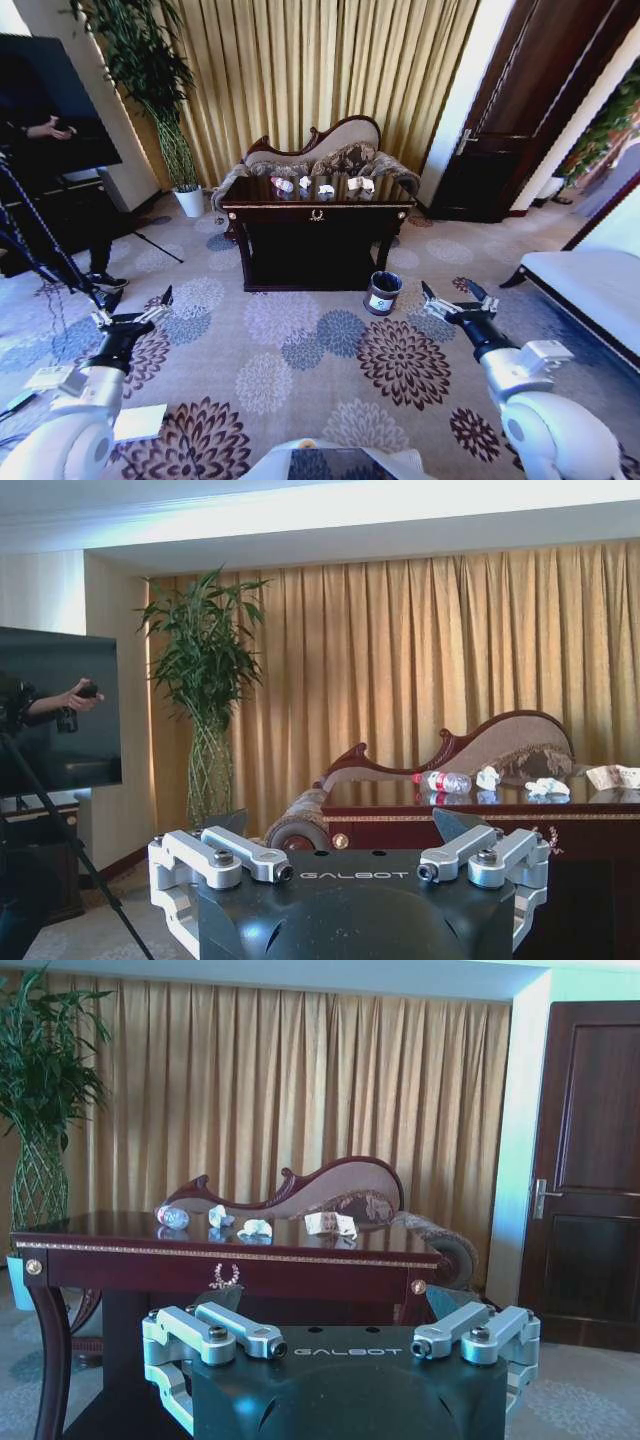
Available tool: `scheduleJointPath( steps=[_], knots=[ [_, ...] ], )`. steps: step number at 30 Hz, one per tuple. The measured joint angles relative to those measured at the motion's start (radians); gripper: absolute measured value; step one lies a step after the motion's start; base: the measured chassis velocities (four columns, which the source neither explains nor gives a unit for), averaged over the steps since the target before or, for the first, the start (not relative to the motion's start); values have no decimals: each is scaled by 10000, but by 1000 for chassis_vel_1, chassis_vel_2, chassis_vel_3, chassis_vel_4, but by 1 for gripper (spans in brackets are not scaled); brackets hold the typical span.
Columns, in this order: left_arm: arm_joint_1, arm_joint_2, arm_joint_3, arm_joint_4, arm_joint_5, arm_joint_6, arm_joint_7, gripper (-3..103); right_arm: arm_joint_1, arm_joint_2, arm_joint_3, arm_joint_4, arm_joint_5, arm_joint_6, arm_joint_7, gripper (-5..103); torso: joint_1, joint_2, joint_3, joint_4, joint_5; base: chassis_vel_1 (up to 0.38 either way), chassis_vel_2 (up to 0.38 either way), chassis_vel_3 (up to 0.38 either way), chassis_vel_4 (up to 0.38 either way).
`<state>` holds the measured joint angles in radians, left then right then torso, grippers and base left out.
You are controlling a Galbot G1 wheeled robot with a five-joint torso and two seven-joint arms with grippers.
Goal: Move to the front of the table and place the trash on the table into the trash bin.
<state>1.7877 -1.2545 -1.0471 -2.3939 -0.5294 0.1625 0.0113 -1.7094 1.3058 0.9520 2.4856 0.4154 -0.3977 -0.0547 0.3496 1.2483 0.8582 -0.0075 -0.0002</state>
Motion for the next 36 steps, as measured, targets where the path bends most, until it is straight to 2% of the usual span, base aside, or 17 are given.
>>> scheduleJointPath(
  steps=[21, 36],
  knots=[
    [39, -8, 17, 110, 40, -71, 3, 100, 39, 20, -44, -173, -36, 40, -277, 100, -1, 1, -1, 0, 0, -16, 14, 16, -12],
    [74, -37, -6, 54, 57, -74, 39, 100, 38, 46, -42, -201, -6, 126, -313, 100, 2, -2, 1, -2, 3, -213, 194, 205, -179]
  ],
)
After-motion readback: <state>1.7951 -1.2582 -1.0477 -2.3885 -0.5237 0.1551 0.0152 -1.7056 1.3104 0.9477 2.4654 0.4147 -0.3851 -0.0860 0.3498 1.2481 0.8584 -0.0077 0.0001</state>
